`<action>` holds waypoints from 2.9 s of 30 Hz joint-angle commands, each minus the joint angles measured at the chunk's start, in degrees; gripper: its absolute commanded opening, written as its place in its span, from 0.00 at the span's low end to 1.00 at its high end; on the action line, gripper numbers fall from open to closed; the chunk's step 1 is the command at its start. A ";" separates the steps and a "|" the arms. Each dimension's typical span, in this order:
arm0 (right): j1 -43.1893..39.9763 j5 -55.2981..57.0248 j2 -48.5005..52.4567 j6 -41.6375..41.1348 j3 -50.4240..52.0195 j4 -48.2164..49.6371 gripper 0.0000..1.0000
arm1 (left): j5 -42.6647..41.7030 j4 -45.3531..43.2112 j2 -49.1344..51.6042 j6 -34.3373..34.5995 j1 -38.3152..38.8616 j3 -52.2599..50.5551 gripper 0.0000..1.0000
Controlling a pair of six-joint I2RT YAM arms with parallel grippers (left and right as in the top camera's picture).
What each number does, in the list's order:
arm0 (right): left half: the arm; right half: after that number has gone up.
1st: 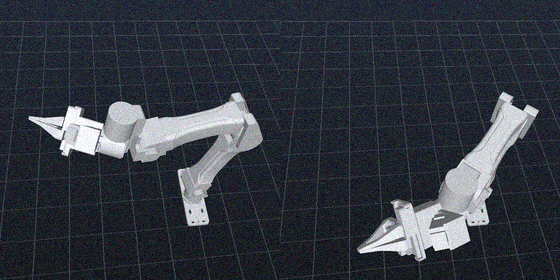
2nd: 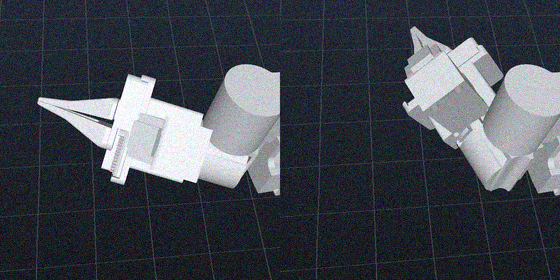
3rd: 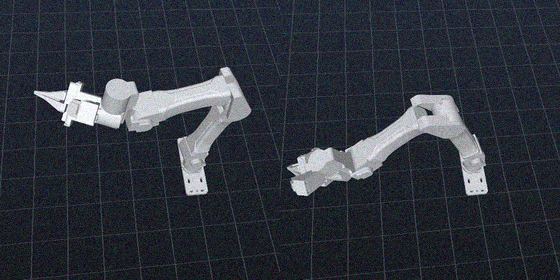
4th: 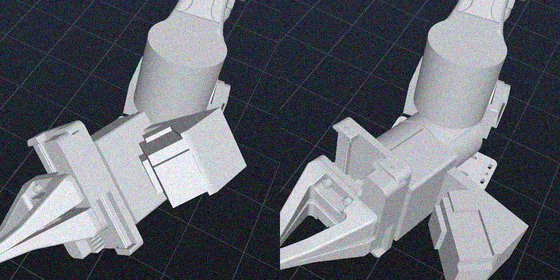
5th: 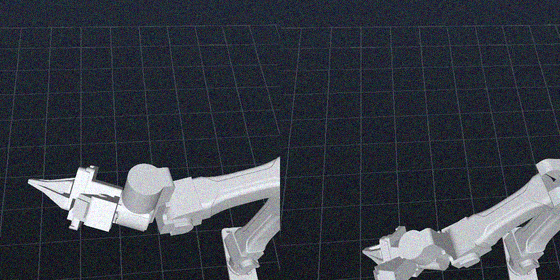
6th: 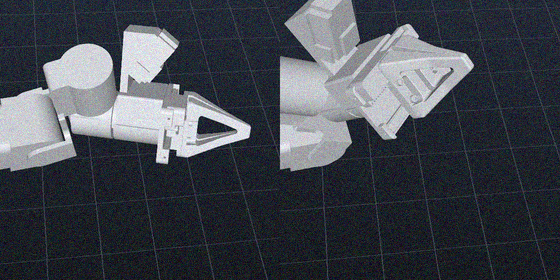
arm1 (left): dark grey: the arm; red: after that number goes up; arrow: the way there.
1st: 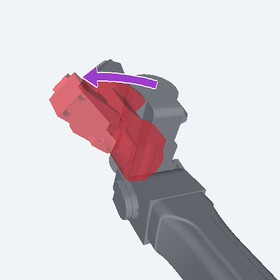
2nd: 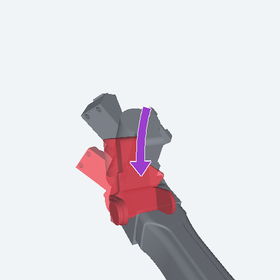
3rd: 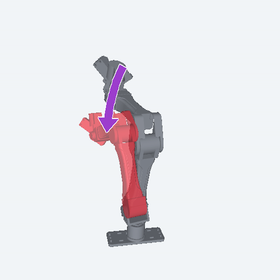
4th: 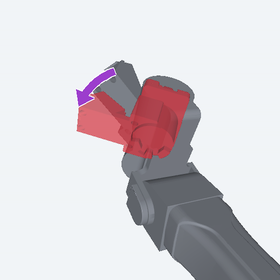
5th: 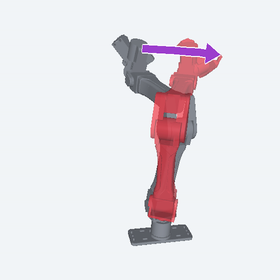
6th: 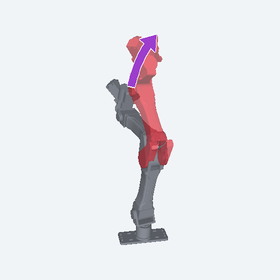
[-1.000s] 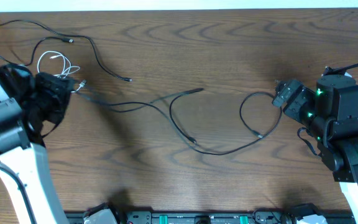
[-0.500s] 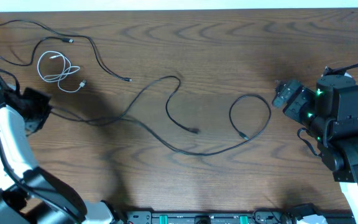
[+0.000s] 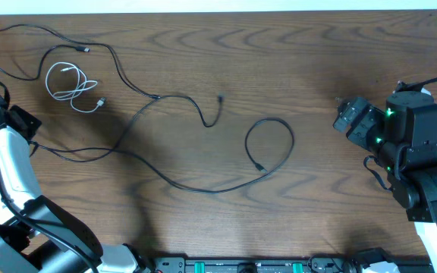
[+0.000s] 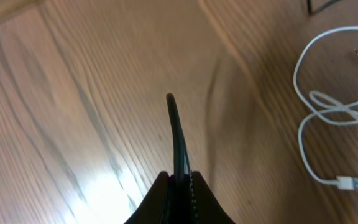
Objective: Untangle cables
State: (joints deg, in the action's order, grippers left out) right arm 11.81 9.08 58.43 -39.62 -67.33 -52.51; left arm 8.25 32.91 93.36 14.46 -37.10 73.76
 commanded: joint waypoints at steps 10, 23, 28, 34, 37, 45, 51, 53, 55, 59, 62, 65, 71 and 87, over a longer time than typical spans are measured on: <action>-0.37 1.36 -0.42 1.14 -0.22 -0.02 0.99 | 6.45 -4.87 5.14 -15.72 -6.47 1.01 0.07; -0.37 1.31 -0.39 1.07 -0.22 0.24 0.99 | 8.72 -15.80 10.49 -21.77 -7.52 1.03 0.08; -0.37 1.29 -0.39 1.07 -0.22 0.31 0.99 | 15.80 -20.57 10.49 -24.37 -7.54 1.03 0.07; -0.37 1.29 -0.39 1.09 -0.22 0.22 0.99 | 12.48 -20.87 11.65 -24.22 -7.56 1.01 0.17; -0.37 1.31 -0.39 1.09 -0.22 0.15 0.99 | 12.33 -20.11 12.26 -21.62 -7.56 1.01 0.34; -0.37 1.29 -0.39 1.11 -0.22 0.11 0.99 | 12.33 -19.69 12.63 -21.03 -7.56 1.01 0.90; -0.37 1.29 0.09 1.16 -0.22 -0.15 0.99 | 12.35 -20.35 10.29 -19.23 -7.17 1.03 0.91; -0.37 1.29 0.48 1.14 -0.22 -0.57 0.99 | 12.31 -21.00 8.00 -15.19 -6.84 1.07 0.91; -0.37 1.29 0.90 1.14 -0.22 -0.87 0.99 | 11.45 -21.53 5.05 -10.14 -6.38 1.07 0.92; -0.35 0.61 1.88 1.14 -0.22 -0.92 0.99 | 7.74 -21.70 -1.81 -5.40 -4.68 1.07 0.92; -0.35 -0.85 2.78 1.14 -0.22 -1.38 0.99 | 3.80 -20.00 -6.88 -2.03 -2.34 1.07 0.92; -0.37 -1.14 3.89 1.14 -0.22 -2.89 0.99 | -6.84 -15.78 -12.28 3.67 1.09 1.07 0.92; -0.37 -2.69 4.39 1.22 -0.22 -5.57 0.99 | -34.91 -5.31 -19.71 15.23 9.70 1.07 0.92; 1.05 -3.45 -6.69 4.57 -0.22 -19.63 0.99 | -41.68 21.59 -22.10 9.57 31.71 0.98 0.93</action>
State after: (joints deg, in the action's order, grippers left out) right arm 12.10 5.37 54.81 -36.14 -67.33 -70.35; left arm -32.45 52.56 71.88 26.87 -5.87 74.28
